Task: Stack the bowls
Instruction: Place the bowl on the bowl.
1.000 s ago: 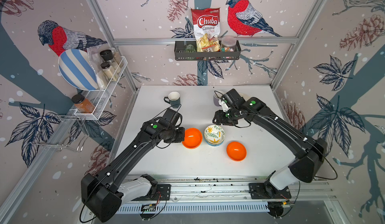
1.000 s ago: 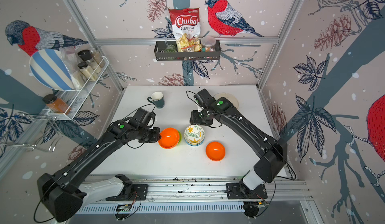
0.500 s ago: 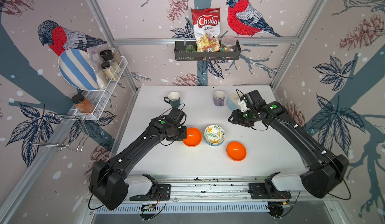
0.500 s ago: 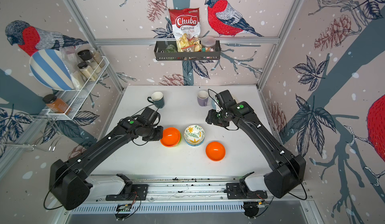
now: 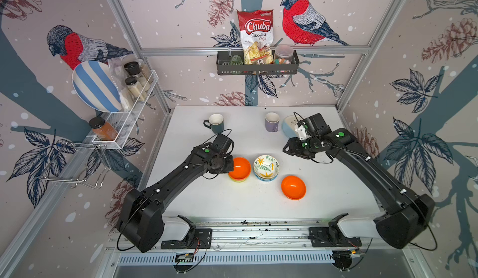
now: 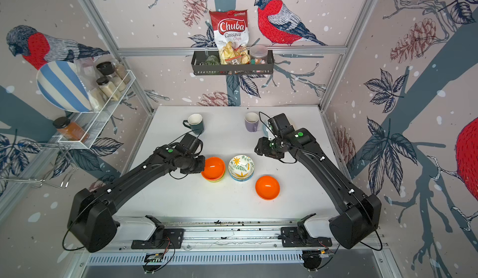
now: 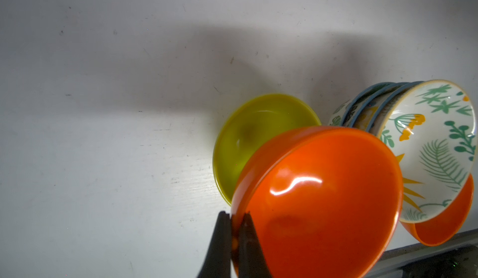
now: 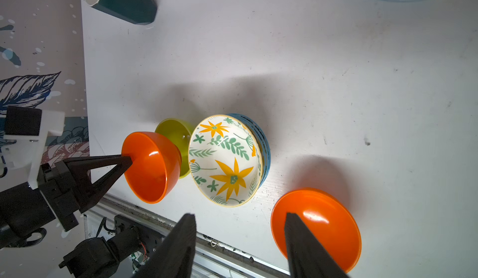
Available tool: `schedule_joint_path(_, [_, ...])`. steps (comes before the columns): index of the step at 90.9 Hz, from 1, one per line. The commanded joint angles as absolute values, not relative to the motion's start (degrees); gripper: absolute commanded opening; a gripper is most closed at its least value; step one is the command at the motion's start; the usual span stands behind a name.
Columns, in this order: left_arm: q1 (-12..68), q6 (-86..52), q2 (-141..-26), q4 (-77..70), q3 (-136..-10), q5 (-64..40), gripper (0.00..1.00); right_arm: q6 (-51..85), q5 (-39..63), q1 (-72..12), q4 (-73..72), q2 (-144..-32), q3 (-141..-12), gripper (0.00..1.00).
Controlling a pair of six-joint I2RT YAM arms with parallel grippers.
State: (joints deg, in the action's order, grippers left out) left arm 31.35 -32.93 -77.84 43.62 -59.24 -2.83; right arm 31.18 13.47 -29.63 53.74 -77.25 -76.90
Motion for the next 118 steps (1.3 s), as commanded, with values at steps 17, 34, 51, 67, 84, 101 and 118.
schedule_joint_path(17, [31.2,-33.5,-80.5,39.8,-58.6,-3.1,0.0,30.4,14.5,-29.8,52.1,-77.2,-76.2,0.57])
schedule_joint_path(34, [30.9,-33.5,-81.1,38.7,-57.8,-3.6,0.0,30.3,14.7,-29.9,51.9,-77.0,-75.7,0.57])
schedule_joint_path(51, [30.4,-33.8,-81.3,37.5,-56.7,-4.2,0.0,30.3,14.7,-30.3,51.8,-77.2,-75.5,0.56])
schedule_joint_path(67, [29.8,-34.0,-81.5,37.3,-56.8,-4.2,0.0,30.3,14.7,-30.7,51.7,-77.4,-75.3,0.56])
schedule_joint_path(84, [29.7,-33.9,-82.4,37.4,-56.6,-4.4,0.0,30.4,14.6,-31.0,51.7,-77.5,-75.1,0.56])
schedule_joint_path(101, [29.6,-33.6,-82.3,37.9,-56.8,-4.6,0.0,30.3,14.6,-31.0,51.5,-77.5,-74.8,0.56])
schedule_joint_path(118, [29.6,-33.6,-82.8,37.6,-56.6,-4.9,0.0,30.3,14.4,-31.0,51.6,-77.4,-74.6,0.56])
